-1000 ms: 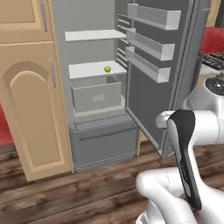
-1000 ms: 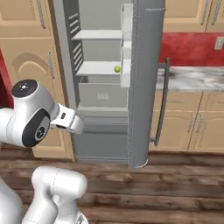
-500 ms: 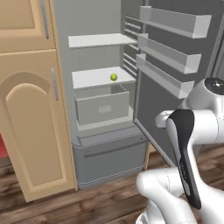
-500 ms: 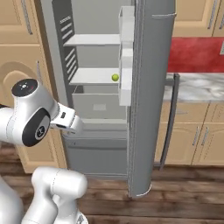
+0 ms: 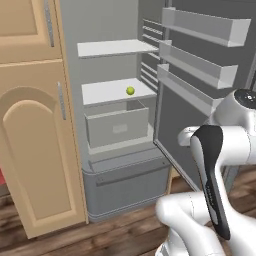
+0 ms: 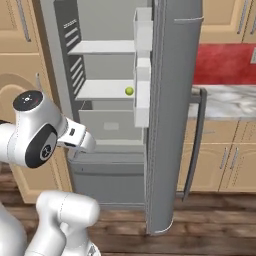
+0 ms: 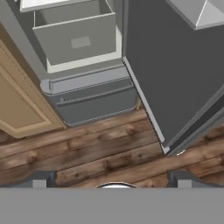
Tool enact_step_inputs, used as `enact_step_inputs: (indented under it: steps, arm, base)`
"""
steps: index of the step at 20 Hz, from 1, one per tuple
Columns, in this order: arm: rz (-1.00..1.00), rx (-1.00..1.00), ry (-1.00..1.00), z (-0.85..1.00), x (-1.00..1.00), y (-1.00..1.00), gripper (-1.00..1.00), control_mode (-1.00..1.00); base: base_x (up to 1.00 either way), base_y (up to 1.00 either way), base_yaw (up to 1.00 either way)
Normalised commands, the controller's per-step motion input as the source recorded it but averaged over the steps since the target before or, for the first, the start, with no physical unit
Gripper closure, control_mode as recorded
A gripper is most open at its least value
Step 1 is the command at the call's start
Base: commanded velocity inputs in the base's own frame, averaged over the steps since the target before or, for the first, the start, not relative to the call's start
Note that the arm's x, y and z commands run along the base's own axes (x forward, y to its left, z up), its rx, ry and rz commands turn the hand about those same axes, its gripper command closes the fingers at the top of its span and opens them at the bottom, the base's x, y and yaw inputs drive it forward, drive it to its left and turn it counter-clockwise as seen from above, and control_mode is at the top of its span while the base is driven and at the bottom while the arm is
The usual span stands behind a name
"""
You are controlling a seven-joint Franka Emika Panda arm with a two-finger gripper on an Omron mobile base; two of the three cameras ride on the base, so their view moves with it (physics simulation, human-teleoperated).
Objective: Retrieve the apple and pear from the fridge and place them into the bowl on the dining table.
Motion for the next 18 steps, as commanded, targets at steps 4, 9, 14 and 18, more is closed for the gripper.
enact_step_inputs:
  steps: [4,9,14,18]
  arm:
    - [0.00,0.00,0.00,0.00,0.00,0.00,-1.00,1.00]
    - [0.00,0.00,0.00,0.00,0.00,0.00,-1.00,1.00]
    - [0.00,0.00,0.00,0.00,0.00,0.00,-1.00,1.00]
    - [0.00,0.00,0.00,0.00,0.00,0.00,-1.00,1.00]
  base:
    - [0.44,0.11,-0.04]
    - [0.61,0.19,-0.03]
    - [0.62,0.22,-0.02]
    - [0.56,0.17,-0.02]
